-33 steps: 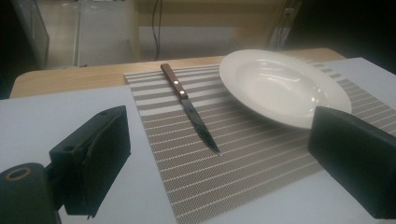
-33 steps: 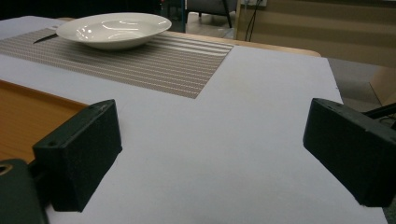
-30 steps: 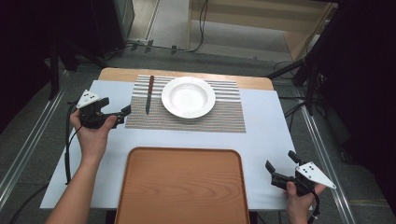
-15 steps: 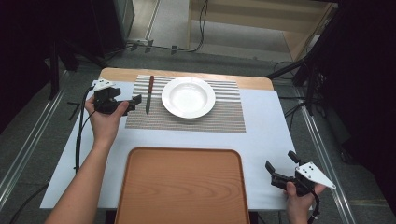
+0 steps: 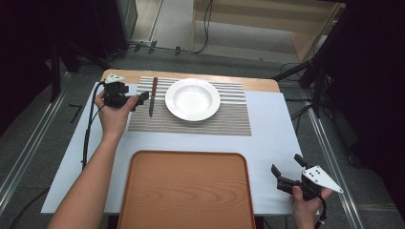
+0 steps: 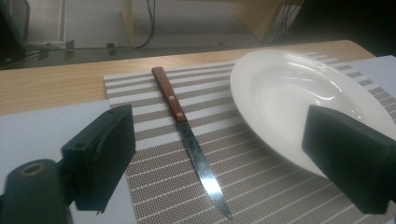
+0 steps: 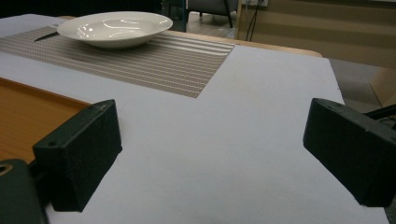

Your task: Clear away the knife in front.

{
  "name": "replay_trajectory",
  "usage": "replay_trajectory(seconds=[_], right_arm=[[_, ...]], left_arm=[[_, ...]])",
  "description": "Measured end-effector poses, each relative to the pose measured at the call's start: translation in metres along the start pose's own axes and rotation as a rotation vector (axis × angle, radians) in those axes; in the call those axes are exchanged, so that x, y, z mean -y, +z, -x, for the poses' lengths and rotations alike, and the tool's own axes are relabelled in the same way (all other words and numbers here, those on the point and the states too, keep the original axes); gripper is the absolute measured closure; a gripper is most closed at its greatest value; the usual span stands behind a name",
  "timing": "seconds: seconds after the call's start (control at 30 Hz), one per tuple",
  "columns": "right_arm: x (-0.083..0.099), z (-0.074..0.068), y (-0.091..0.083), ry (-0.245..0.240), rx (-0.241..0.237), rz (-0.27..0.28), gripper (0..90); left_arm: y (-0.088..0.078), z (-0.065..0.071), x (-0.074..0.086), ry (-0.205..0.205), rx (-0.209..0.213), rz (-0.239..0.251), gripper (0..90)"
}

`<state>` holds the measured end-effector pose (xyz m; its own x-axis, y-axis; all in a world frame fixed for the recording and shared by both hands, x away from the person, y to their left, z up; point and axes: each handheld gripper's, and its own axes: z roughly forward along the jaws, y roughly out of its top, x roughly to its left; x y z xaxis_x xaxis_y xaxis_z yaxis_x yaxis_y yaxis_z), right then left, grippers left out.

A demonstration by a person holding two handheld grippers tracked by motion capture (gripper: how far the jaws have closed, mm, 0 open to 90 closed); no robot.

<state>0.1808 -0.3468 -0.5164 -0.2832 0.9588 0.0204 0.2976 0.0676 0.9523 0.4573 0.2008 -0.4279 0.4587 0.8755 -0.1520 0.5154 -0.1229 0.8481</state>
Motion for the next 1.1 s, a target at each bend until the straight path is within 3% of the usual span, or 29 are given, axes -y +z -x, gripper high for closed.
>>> replay_trajectory(seconds=[0.33, 0.63, 0.9, 1.1], right_arm=[[0.000, 0.000, 0.000, 0.003, 0.000, -0.001, 2.9], [0.000, 0.001, 0.001, 0.004, 0.002, -0.003, 3.0], [0.000, 0.001, 0.001, 0.010, 0.004, -0.003, 2.9], [0.000, 0.001, 0.002, 0.008, 0.005, -0.003, 2.9]], left_arm=[[0.030, 0.003, -0.016, -0.021, -0.093, -0.090, 31.2], [0.060, 0.005, -0.023, -0.030, -0.102, -0.183, 45.2], [0.084, 0.004, -0.025, -0.067, -0.107, -0.274, 55.9], [0.096, 0.003, -0.026, -0.088, -0.115, -0.301, 60.8]])
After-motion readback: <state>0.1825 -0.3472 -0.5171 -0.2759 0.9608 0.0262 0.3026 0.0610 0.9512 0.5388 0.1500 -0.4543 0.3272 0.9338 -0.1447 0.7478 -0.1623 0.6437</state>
